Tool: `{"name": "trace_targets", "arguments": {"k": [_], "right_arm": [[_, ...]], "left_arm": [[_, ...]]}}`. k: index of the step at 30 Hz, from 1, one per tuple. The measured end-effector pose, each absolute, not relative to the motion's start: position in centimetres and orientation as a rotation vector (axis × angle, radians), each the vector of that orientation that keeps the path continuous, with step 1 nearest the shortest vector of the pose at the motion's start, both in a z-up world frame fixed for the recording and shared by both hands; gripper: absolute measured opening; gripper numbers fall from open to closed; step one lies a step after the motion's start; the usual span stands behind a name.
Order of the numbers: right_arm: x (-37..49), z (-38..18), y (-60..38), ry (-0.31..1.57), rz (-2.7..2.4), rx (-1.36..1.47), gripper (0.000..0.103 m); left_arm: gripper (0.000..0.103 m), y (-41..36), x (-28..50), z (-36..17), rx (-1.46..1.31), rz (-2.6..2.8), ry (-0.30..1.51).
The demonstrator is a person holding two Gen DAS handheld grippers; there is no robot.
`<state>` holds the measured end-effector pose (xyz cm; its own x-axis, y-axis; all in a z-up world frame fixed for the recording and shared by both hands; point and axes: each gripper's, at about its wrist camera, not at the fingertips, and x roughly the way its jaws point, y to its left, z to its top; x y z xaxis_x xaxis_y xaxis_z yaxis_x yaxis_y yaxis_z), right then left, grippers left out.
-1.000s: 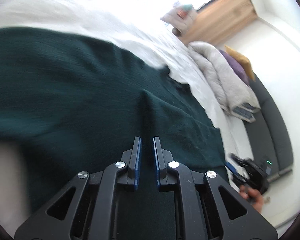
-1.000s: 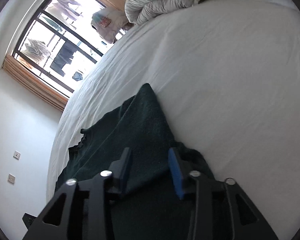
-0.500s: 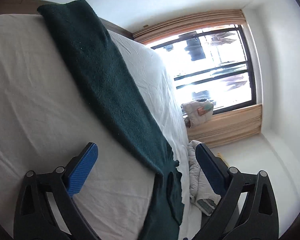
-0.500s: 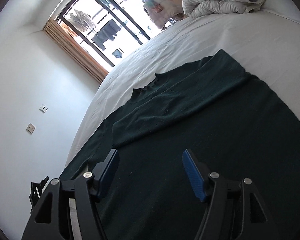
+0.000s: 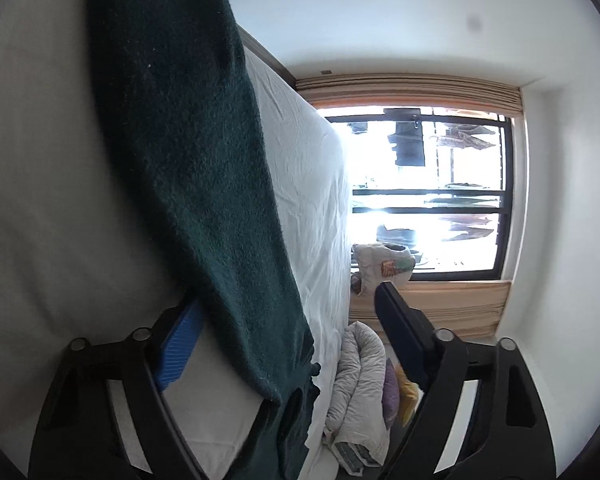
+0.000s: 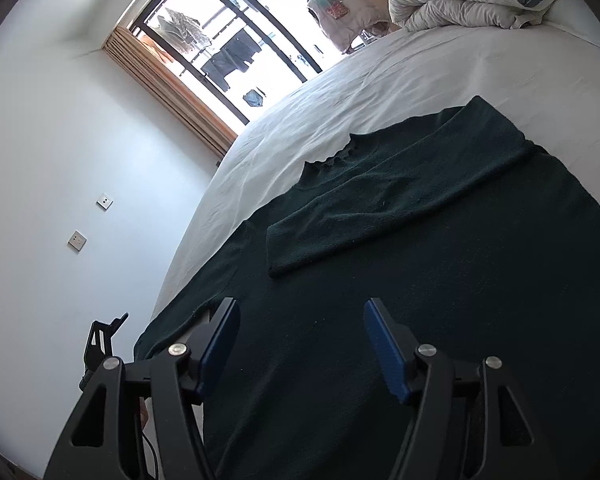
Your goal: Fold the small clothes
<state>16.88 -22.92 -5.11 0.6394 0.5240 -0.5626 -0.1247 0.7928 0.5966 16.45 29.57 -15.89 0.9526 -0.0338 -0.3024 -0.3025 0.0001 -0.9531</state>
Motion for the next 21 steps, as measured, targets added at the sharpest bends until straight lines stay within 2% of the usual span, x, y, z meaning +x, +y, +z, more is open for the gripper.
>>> {"name": "trace_targets", "arguments": {"k": [2,5,10,12,13,14,17,21], "right_arm": [[16.7,-5.1,-22.8,0.801,0.401,0.541,0.066],[16.3,-4.8,-23.1,0.788,0.415,0.534,0.066],[16.4,-5.5,-23.9,0.796,0.413,0.578,0.064],[16.3,-5.9,-24.0,0.805,0.413,0.585,0.062],[16.3,-5.9,-24.0,0.807,0.412,0.591,0.062],[16.3,-6.1,-24.2,0.808,0.411,0.603,0.061],[16.2,-6.2,-25.2,0.799,0.401,0.628,0.061],[15.8,-5.9,-27.7,0.758,0.374,0.663,0.06]], "left_arm": [[0.05,31.3,15.4,-17.0,-1.586,0.247,0.253],[0.033,33.1,14.1,-18.2,-1.615,0.274,0.227],[0.03,34.8,13.1,-18.0,-1.595,0.313,0.187],[0.02,34.7,13.1,-17.8,-1.578,0.328,0.206],[0.01,34.6,13.2,-17.8,-1.564,0.34,0.223],[0.006,34.5,13.2,-18.1,-1.56,0.352,0.234],[0.005,34.3,12.9,-18.0,-1.562,0.365,0.233],[0.005,33.8,13.4,-15.0,-1.439,0.419,0.253]]}}
